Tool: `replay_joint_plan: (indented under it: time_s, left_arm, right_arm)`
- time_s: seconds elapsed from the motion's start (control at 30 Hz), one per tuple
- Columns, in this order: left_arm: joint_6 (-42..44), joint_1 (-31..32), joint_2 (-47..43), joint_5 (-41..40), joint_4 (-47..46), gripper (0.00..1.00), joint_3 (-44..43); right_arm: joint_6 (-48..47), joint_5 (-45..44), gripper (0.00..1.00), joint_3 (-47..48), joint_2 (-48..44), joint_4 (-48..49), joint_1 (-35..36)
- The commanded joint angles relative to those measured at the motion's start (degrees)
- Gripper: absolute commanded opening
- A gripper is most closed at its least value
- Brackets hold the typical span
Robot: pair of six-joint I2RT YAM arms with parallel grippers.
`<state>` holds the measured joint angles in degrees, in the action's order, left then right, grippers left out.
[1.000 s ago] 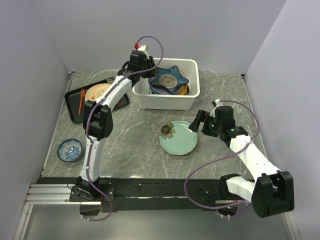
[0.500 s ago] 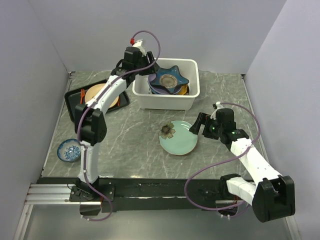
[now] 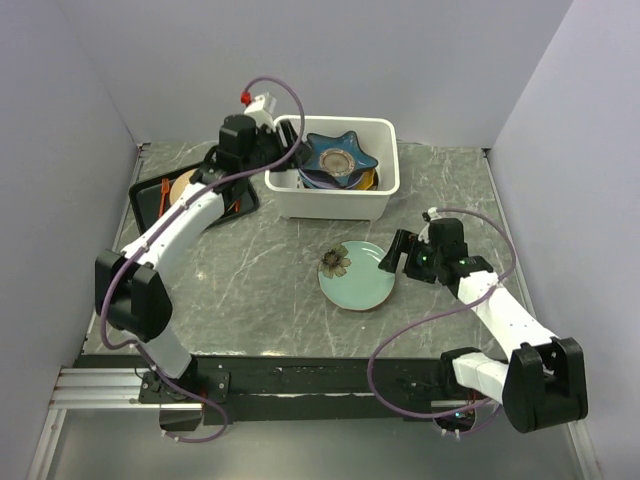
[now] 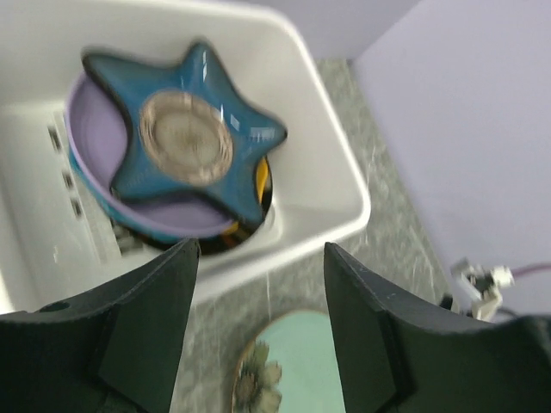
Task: Place the plates into the plastic bin on the countertop
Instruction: Pick up the plate at the center of the board.
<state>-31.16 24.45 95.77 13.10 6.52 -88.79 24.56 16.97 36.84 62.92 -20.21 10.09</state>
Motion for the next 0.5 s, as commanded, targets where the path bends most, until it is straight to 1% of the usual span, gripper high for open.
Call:
replay_joint_plan:
  time_s: [0.0,0.07,0.13,0.23,0.43,0.47]
  left_arm:
    - [-0.39,0.95,-5.05,1.75,-1.69,0.65,7.3]
    - [-1.45,1.04,-7.07,2.8,-2.74,0.65,12.22]
    - [-2.67,1.22,-8.31,4.12,-5.81,0.65,17.13]
    - [-3.47,1.39,-9.72,6.75,-8.45,0.66,21.63]
    - [-3.56,2.8,-11.3,7.46,-9.42,0.67,27.17]
    - [-3.73,2.97,-11.22,7.81,-9.69,0.68,27.79]
  right_arm:
    - [-0.39,0.08,0.93,-1.42,1.77,0.6,-0.33]
    - [-0.12,0.51,0.93,-2.38,2.12,1.48,-0.33]
    - [0.31,1.13,0.93,-3.17,2.56,2.71,-0.24]
    - [0.49,2.18,0.89,-3.88,3.35,3.85,-0.33]
    - [0.67,2.8,0.82,-3.88,4.94,5.0,-0.33]
    - [0.76,2.98,0.79,-3.79,5.2,5.09,-0.24]
